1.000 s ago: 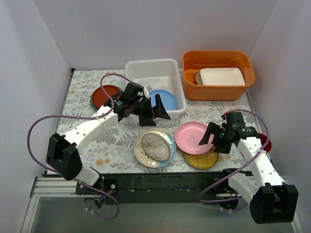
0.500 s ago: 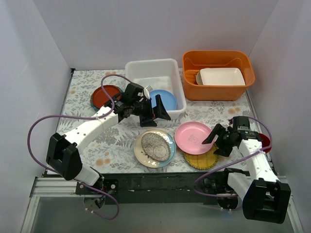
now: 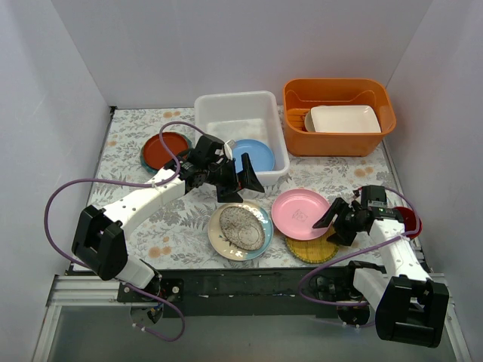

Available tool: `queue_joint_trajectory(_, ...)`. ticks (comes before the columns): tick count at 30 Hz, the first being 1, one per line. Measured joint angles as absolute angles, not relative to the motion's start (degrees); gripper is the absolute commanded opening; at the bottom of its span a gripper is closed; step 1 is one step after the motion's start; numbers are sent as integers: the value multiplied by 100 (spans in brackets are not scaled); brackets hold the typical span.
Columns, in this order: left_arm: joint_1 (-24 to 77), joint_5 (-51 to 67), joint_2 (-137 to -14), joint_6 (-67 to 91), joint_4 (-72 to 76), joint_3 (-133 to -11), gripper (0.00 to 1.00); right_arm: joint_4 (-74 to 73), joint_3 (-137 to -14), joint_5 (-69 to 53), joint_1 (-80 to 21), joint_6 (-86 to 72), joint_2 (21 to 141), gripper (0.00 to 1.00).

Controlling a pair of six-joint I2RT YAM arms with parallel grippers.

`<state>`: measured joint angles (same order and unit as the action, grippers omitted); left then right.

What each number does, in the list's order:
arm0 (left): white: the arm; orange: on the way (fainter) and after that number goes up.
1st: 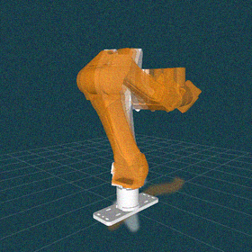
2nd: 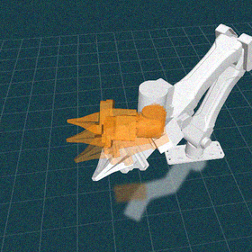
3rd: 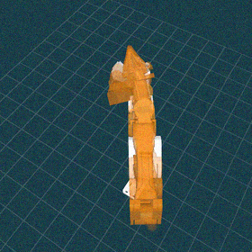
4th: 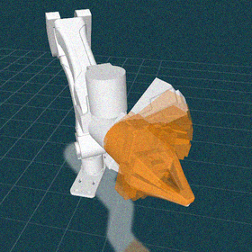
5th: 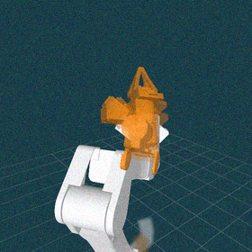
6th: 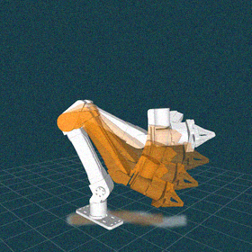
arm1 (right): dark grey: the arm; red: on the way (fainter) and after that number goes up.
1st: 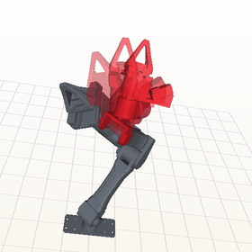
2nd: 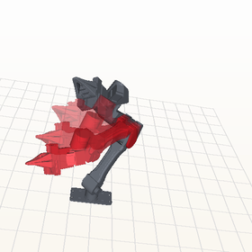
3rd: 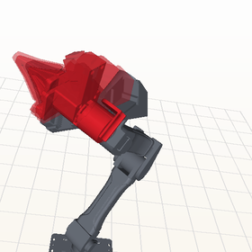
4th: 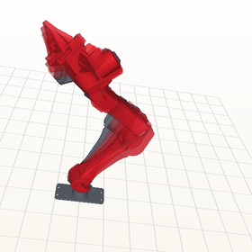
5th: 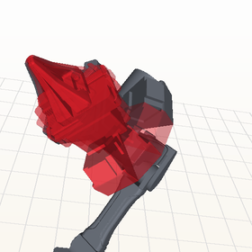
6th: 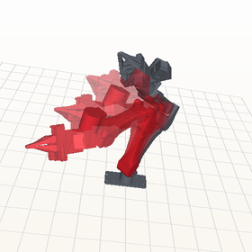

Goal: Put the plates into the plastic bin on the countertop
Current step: Pick up the plate at the center of the board.

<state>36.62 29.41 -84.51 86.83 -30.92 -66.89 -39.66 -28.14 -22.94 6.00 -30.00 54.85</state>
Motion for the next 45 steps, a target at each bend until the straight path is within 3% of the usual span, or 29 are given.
queue_joint_trajectory(5, 3662, 2941, -8451, 8687, -3065, -6665, 98, -3837, -2803, -2335, 600, -3009, 5485, 70)
queue_joint_trajectory(8, 3662, 2941, -8451, 8696, -3033, -6600, 98, -3763, -2740, -2346, 600, -3004, 5485, 59)
queue_joint_trajectory(9, 3662, 2941, -8451, 8700, -3033, -6587, 98, -3739, -2716, -2359, 600, -3015, 5485, 49)
queue_joint_trajectory(11, 3662, 2941, -8451, 8705, -3026, -6578, 98, -3684, -2641, -2392, 600, -3020, 5485, 46)
queue_joint_trajectory(18, 3662, 2941, -8451, 8705, -2993, -6571, 98, -3540, -2453, -2550, 602, -3168, 5533, 7)
queue_joint_trajectory(20, 3664, 2941, -8451, 8705, -2991, -6571, 98, -3498, -2453, -2541, 604, -3173, 5509, 1)
queue_joint_trajectory(45, 3704, 2930, -8318, 8733, -2700, -6224, 98, -3667, -2510, -2418, 703, -3354, 5087, 1)
